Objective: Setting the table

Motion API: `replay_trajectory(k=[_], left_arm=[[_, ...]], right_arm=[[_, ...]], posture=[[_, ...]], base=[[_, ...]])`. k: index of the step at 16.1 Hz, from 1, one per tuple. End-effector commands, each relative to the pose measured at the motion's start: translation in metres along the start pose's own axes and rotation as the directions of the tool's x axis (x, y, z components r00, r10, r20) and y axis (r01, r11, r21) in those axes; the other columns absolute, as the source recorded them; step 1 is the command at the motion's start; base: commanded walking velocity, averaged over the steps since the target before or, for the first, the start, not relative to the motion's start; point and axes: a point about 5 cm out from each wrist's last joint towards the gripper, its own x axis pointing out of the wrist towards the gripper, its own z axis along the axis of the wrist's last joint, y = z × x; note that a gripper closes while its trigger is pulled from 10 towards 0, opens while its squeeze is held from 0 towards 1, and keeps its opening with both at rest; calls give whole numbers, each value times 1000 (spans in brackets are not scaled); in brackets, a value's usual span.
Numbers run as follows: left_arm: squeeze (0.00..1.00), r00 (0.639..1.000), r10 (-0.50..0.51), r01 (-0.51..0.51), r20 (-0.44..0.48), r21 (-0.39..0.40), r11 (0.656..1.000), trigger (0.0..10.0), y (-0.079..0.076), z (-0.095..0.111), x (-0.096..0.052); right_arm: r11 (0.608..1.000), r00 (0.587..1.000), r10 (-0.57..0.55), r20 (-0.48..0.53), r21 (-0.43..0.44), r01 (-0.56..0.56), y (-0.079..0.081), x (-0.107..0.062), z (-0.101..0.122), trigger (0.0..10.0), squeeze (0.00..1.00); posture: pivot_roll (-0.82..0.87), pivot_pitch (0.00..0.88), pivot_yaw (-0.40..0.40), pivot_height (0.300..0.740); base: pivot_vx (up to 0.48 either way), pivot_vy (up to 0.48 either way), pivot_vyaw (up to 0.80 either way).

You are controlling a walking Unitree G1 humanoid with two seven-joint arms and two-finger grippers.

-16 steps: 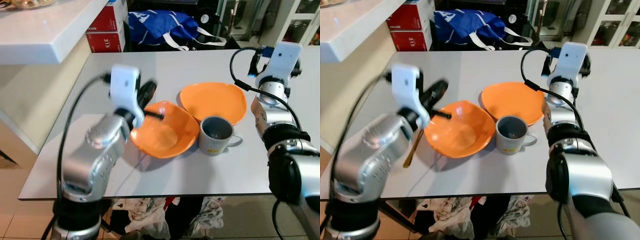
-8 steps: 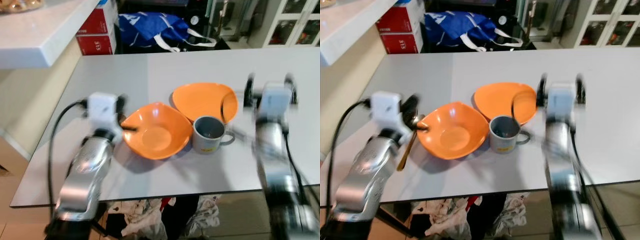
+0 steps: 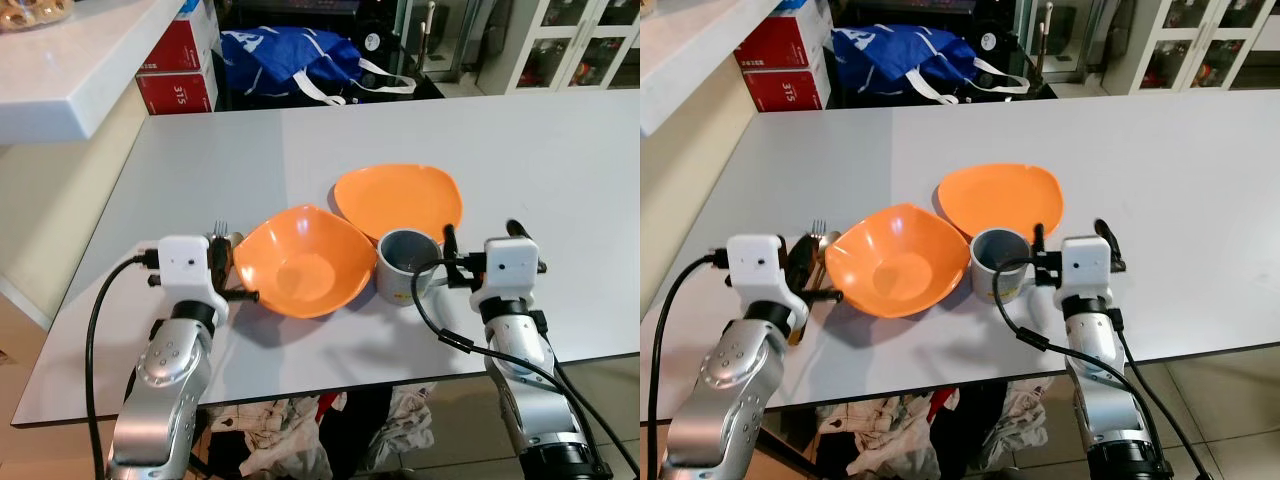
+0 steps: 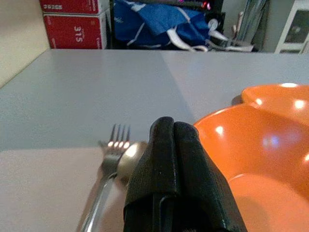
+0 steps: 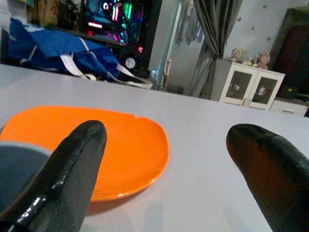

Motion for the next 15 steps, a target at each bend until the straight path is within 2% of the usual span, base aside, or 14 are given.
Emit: replay_trajectory(k=[1, 5, 7, 10, 12, 15], left_arm=[[0, 1000, -6, 6, 13, -5, 1000, 10000, -2, 6, 1], [0, 1000, -10, 10, 17, -8, 1000, 10000, -5, 10, 3], [0, 1000, -12, 13, 17, -22, 1000, 10000, -7, 11, 3], [0, 1000, -22, 22, 19, -26, 999, 10000, -9, 12, 3], [0, 999, -29, 29, 17, -30, 999, 10000, -10, 12, 3], [0, 998, -56, 57, 16, -40, 998, 10000, -13, 13, 5]], right_arm=[[1000, 1000, 17, 1, 9, -17, 3, 3, 2, 10000, 0], [998, 999, 49, -22, 36, -48, 8, 11, -1, 10000, 0], [996, 996, 71, -56, 56, -68, 14, 14, -5, 10000, 0], [996, 995, 79, -53, 51, -76, 16, 17, -4, 10000, 0], [996, 995, 78, -57, 48, -75, 16, 18, -4, 10000, 0], [996, 995, 75, -61, 55, -71, 16, 19, -4, 10000, 0]], posture=[[-72, 0, 50, 736], [-66, 0, 51, 736], [-55, 0, 47, 736], [-53, 0, 42, 736], [-54, 0, 40, 736], [-59, 0, 42, 736]], base=[[0, 0, 0], [0, 0, 0], [-120, 422, 0], [-240, 419, 0], [-240, 420, 800], [0, 425, 0]])
